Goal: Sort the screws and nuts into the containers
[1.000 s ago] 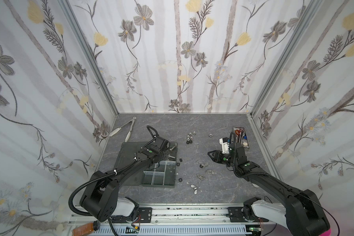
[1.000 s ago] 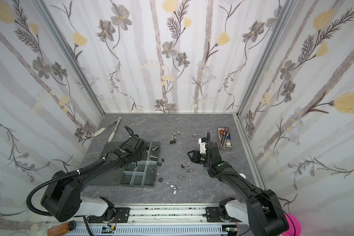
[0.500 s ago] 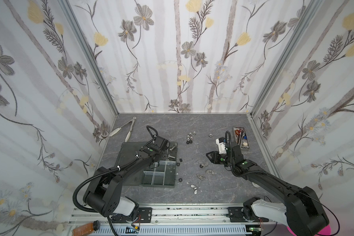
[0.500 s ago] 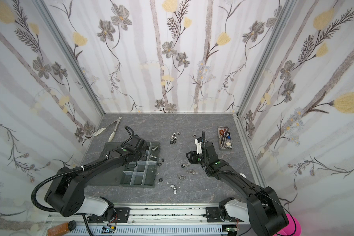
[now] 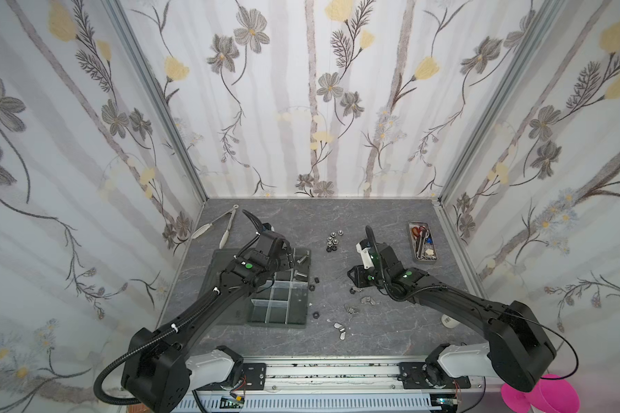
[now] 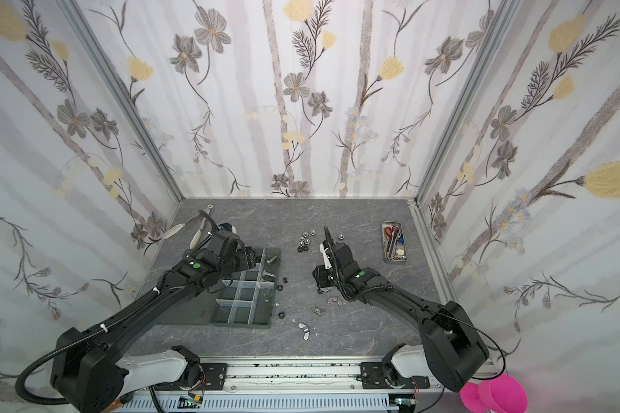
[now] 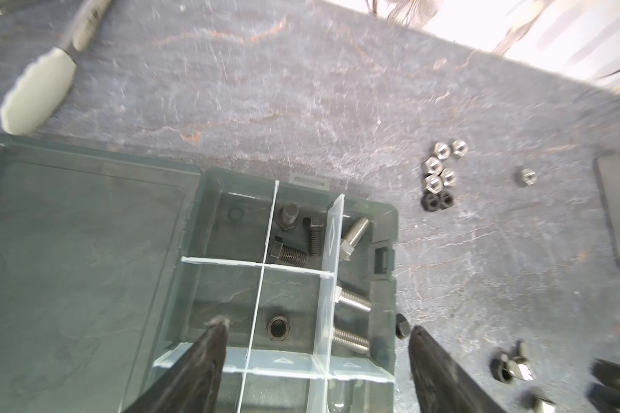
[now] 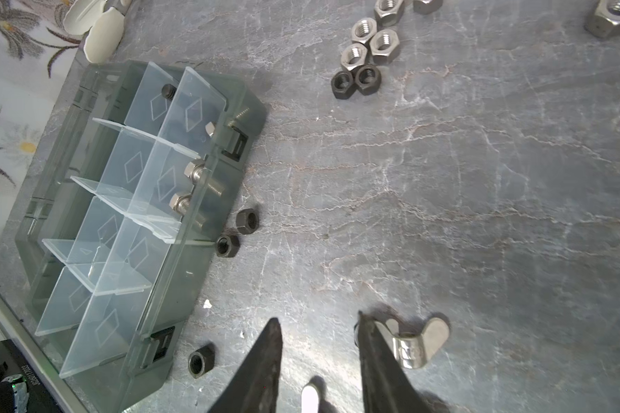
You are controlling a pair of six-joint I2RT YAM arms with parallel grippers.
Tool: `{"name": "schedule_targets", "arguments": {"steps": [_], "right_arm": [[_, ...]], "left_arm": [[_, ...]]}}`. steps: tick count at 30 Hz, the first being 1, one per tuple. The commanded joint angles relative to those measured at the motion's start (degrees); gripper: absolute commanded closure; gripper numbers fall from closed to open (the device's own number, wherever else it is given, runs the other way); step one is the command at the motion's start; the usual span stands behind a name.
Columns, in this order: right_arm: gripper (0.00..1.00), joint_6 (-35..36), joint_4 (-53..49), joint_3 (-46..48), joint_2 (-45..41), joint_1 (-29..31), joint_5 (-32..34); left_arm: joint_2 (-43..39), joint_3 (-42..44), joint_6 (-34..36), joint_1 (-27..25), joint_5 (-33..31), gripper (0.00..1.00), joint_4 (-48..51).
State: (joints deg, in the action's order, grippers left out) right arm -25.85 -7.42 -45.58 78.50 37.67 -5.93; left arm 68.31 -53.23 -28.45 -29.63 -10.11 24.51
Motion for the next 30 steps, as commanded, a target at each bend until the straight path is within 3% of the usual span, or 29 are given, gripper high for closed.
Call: {"name": "schedule_targets", "arguments": {"steps": [1,21,30], "right_arm": [[0.62,0.0,0.0,-2.1,2.5,2.1,1.8],[0.60,-3.2,2.8,-16.0,23.2,8.9,1.6],[0.67,-3.2,1.6,-20.6,29.2,11.3,1.3]], "left_arm": [[-3.2,0.2,1.1,0.0,-1.4,0.17,1.1],[-17.8,4.8,3.5,0.1,-0.4,0.05,2.0],[-19.8,6.4,4.3,0.1,-0.6,0.04,2.3]]}}
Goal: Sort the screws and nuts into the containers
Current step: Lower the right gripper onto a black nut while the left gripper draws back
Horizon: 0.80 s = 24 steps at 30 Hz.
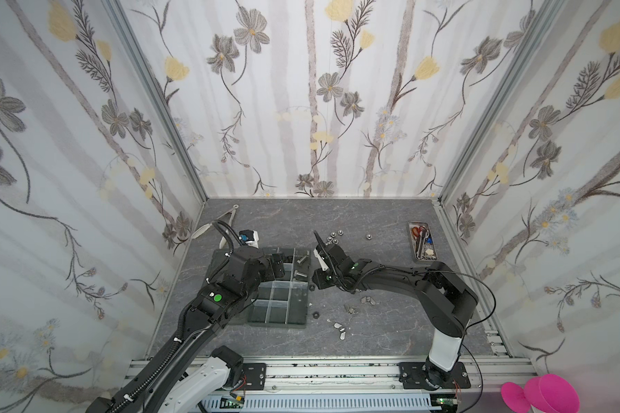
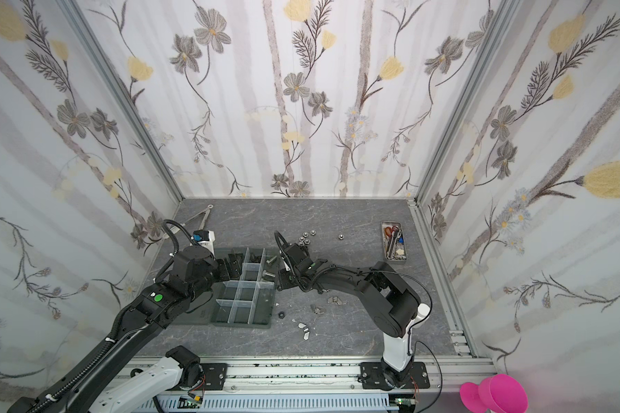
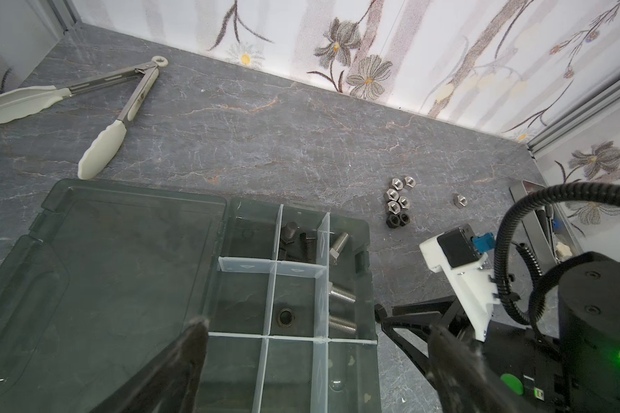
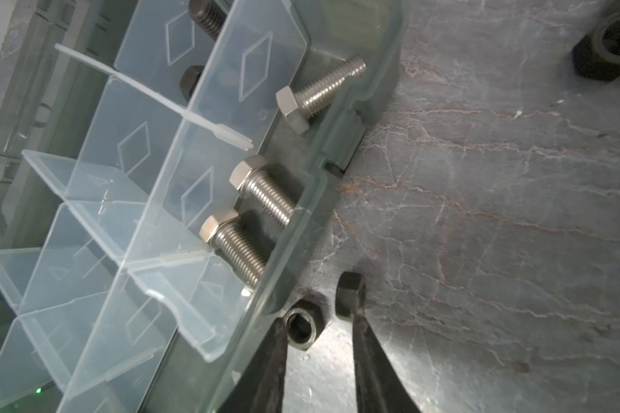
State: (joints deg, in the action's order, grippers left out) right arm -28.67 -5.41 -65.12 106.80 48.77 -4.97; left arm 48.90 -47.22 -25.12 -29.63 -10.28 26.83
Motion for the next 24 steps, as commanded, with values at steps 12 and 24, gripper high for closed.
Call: {"name": "schedule_targets", "arguments": {"steps": [12,24], "right_arm": [[0.69,-0.3,-2.3,-3.6,4.8,0.3,2.0],[0.78,0.1,-3.9,-5.0,6.5,0.2,3.7]], "left_arm": [[0.3,1.5,2.0,0.1,-0.4,0.03,-1.4],[0.6,1.8,2.2,0.2,-0.7,0.03,-1.9]]}}
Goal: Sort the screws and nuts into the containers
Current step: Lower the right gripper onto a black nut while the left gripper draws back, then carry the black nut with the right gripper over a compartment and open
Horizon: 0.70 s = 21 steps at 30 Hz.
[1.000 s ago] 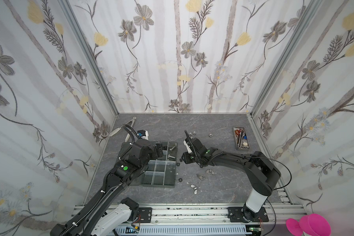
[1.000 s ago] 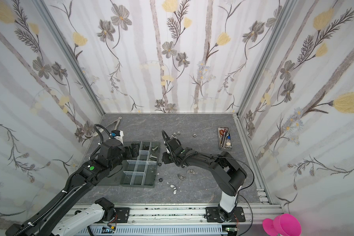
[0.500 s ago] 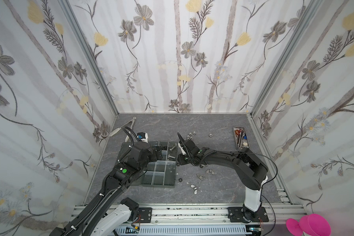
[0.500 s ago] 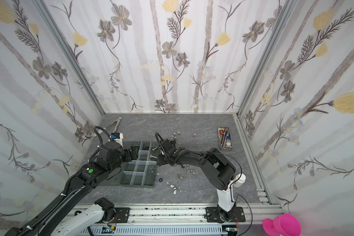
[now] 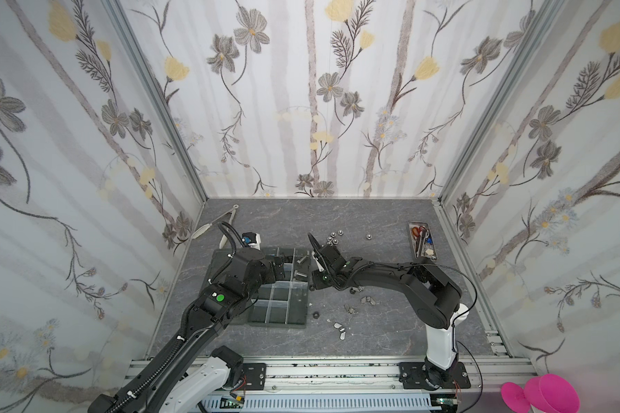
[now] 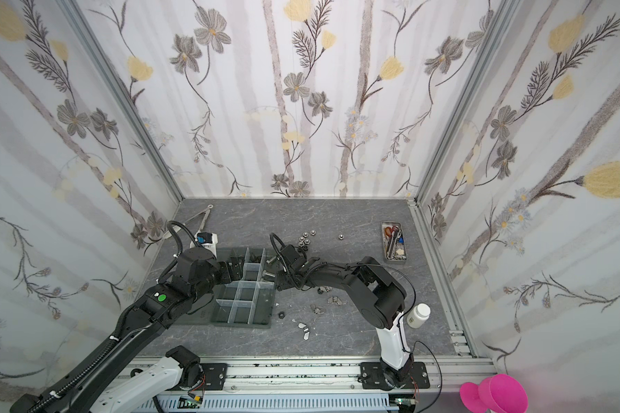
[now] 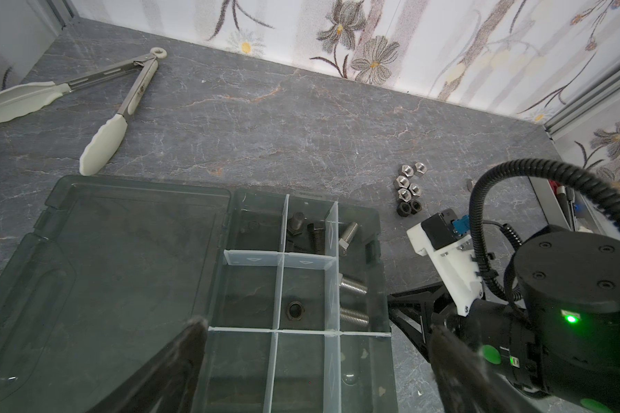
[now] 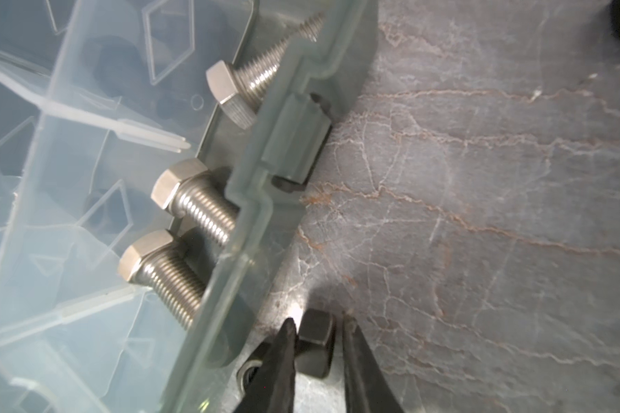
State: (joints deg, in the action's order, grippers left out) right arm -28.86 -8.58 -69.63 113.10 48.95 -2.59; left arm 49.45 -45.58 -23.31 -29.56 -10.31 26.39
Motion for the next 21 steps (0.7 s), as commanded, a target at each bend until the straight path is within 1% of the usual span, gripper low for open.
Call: {"name": "schedule_targets", "arguments": {"steps": [1,4,10,17,21], "right_arm": [[0.79,0.3,-0.7,-0.5,0.1,0.0,1.4],[0.84,0.3,-1.0,-0.6,-0.4,0.1,1.6],[0.89,0.5,-1.8,-0.5,-2.4,0.1,2.4],[0.93,1.0,-4.4,-2.3,-6.3,0.0,3.1],[0.93,1.8,-4.5,-4.6,-7.7,-0.2,1.4]], "left_arm": [[0.0,0.3,0.4,0.1,-0.7,0.03,-1.4],[0.1,0.2,0.4,0.2,-0.7,0.02,-1.4],[0.2,0.1,0.3,0.2,-0.5,0.02,-1.5],[-0.5,0.1,0.3,0.3,-0.9,0.02,-1.3],[-1.5,-0.2,1.2,0.5,-3.0,0.01,-1.4]]}}
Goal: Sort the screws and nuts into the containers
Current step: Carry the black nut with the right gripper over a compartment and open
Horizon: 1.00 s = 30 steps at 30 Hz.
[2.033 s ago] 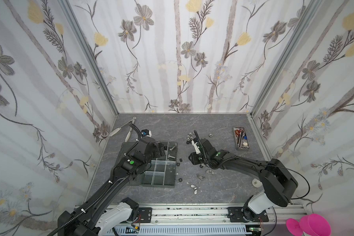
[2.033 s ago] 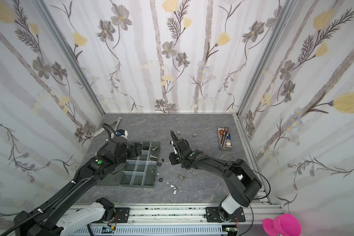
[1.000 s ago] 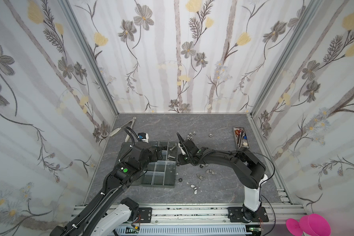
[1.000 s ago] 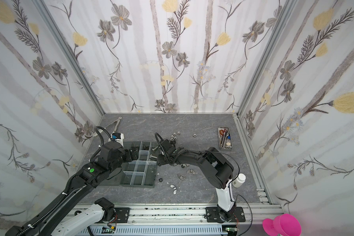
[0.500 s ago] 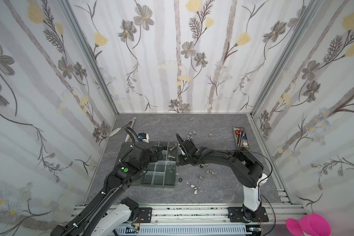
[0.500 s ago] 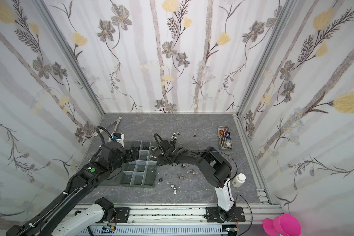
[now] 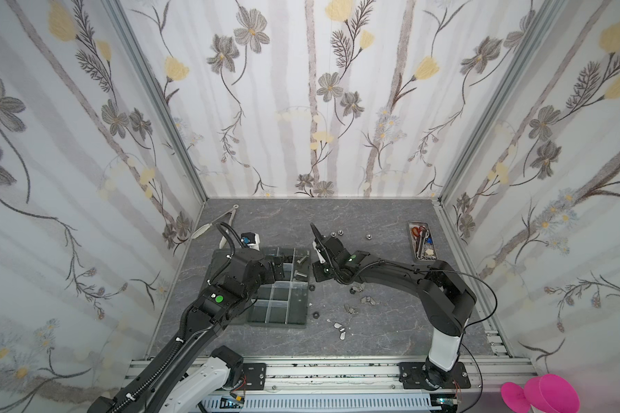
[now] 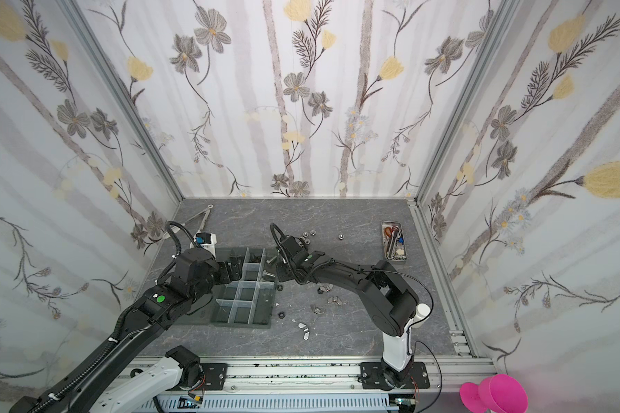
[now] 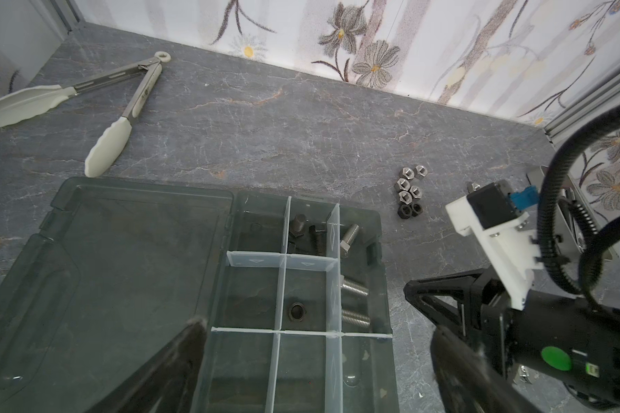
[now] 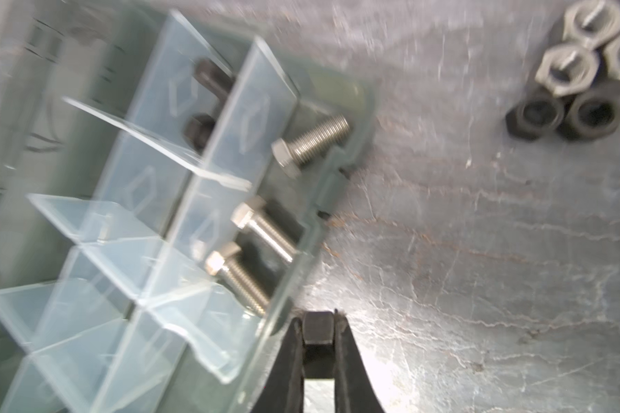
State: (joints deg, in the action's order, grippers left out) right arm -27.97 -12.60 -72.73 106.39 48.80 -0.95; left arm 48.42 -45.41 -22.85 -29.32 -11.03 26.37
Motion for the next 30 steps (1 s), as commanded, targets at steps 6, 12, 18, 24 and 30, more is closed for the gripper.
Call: {"name": "schedule_targets", "arguments": {"steps": [6,12,18,24,30], "right_arm": [[0.93,0.3,-0.3,-6.6,0.9,0.1,-4.1],[0.93,-0.7,-0.1,-9.7,2.8,1.1,-6.6],[0.93,-1.4,0.5,-12.9,6.5,2.3,-8.6],[0.93,-1.9,0.1,-16.9,9.8,3.6,-9.7],[0.92,-2.1,-1.1,-20.4,13.7,4.8,-10.6]], "left_arm": [[-1.4,0.8,-0.5,0.4,-0.6,0.01,-2.5],[-3.1,1.7,-0.9,0.4,-0.6,0.01,-2.4],[-4.5,1.9,-0.1,0.4,-1.6,0.00,-3.2],[-4.7,2.2,-0.5,0.4,-1.1,0.00,-3.0],[-5.3,2.3,0.0,0.4,-0.9,0.00,-3.2]]}}
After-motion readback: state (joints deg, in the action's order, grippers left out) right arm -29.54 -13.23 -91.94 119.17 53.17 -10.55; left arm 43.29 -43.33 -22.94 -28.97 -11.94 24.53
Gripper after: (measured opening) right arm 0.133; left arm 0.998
